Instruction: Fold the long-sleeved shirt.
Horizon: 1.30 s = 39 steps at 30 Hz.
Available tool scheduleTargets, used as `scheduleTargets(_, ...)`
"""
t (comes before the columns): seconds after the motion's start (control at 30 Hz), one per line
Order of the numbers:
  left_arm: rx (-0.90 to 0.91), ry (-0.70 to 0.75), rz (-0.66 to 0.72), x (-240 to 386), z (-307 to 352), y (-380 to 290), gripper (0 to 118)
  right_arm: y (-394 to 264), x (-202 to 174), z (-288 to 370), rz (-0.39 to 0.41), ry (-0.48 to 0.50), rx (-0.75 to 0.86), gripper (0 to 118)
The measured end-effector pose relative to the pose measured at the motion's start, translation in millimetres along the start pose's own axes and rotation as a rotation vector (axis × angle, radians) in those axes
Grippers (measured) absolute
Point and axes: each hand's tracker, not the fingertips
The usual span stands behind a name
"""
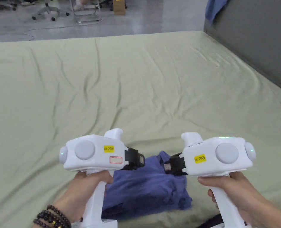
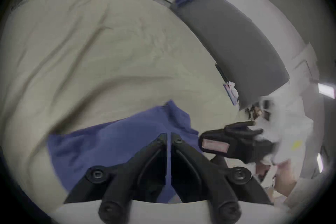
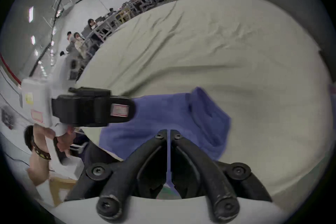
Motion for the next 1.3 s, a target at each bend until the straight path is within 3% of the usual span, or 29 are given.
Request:
scheduleTargets(0.1,0.047,-0.004,0.117,-39.6,33.8,-12.0,2,8.0,13.8,-34.7,-0.119,0.073,-0.069,0)
scheduleTargets(0.2,0.084,0.031,0.204,-70.0,52.0,-26.4,6,0.9,31.4,-54.2,-0.148,0.012,-0.124,0)
scheduleTargets(0.23,0.098,0.004,0.241,-81.0,57.1,-31.5,25,-3.2,36.5,-57.4,-0.147,-0.012,-0.138,0)
scheduleTargets(0.27,0.109,-0.041,0.264,-91.5,61.9,-35.1,58,-8.2,41.0,-58.6,-0.148,-0.002,-0.136,0)
scheduleTargets(0.3,0.108,-0.074,0.281,-98.8,64.7,-38.7,102,-12.3,46.7,-57.2,-0.174,0.039,-0.127,0)
scheduleTargets(0.33,0.104,-0.080,0.295,-105.8,65.4,-41.3,118,-13.0,50.8,-55.5,-0.214,0.070,-0.117,0)
scheduleTargets(0.4,0.191,-0.117,0.310,-115.8,72.3,-42.4,118,-12.3,57.0,-54.4,-0.256,0.083,-0.135,0)
scheduleTargets(0.5,0.111,-0.086,0.375,-126.2,62.3,-50.8,118,-13.5,58.2,-56.0,-0.238,0.090,-0.133,0)
scheduleTargets(0.57,0.077,-0.160,0.433,-134.9,48.6,-58.0,116,-14.9,57.7,-56.9,-0.236,0.094,-0.130,0)
scheduleTargets(0.63,0.020,-0.264,0.469,-135.1,25.0,-62.0,101,-14.9,58.0,-56.5,-0.242,0.097,-0.127,0)
scheduleTargets(0.73,0.015,-0.272,0.451,-115.0,-5.6,-66.5,94,-15.4,57.9,-56.8,-0.239,0.096,-0.123,0)
scheduleTargets(0.77,0.003,-0.227,0.435,-109.2,-12.3,-66.8,79,-15.1,57.1,-56.5,-0.237,0.093,-0.123,0)
scheduleTargets(0.8,0.028,-0.127,0.381,-100.0,-15.1,-65.0,35,-15.0,53.6,-54.8,-0.232,0.085,-0.124,0)
scheduleTargets(0.83,0.019,-0.093,0.346,-96.9,-14.0,-64.6,21,-13.9,49.5,-51.6,-0.222,0.073,-0.124,0)
scheduleTargets(1.03,0.041,-0.155,0.307,-108.7,34.3,-47.1,18,3.3,-13.3,-24.0,0.001,-0.014,-0.026,0)
scheduleTargets(1.17,0.095,-0.137,0.291,-129.1,80.6,-43.6,18,20.8,-100.3,-24.6,0.171,-0.138,0.189,0)
scheduleTargets(1.3,0.159,-0.069,0.222,-183.4,160.3,-40.0,18,31.9,-211.2,-61.4,0.454,-0.201,0.369,0)
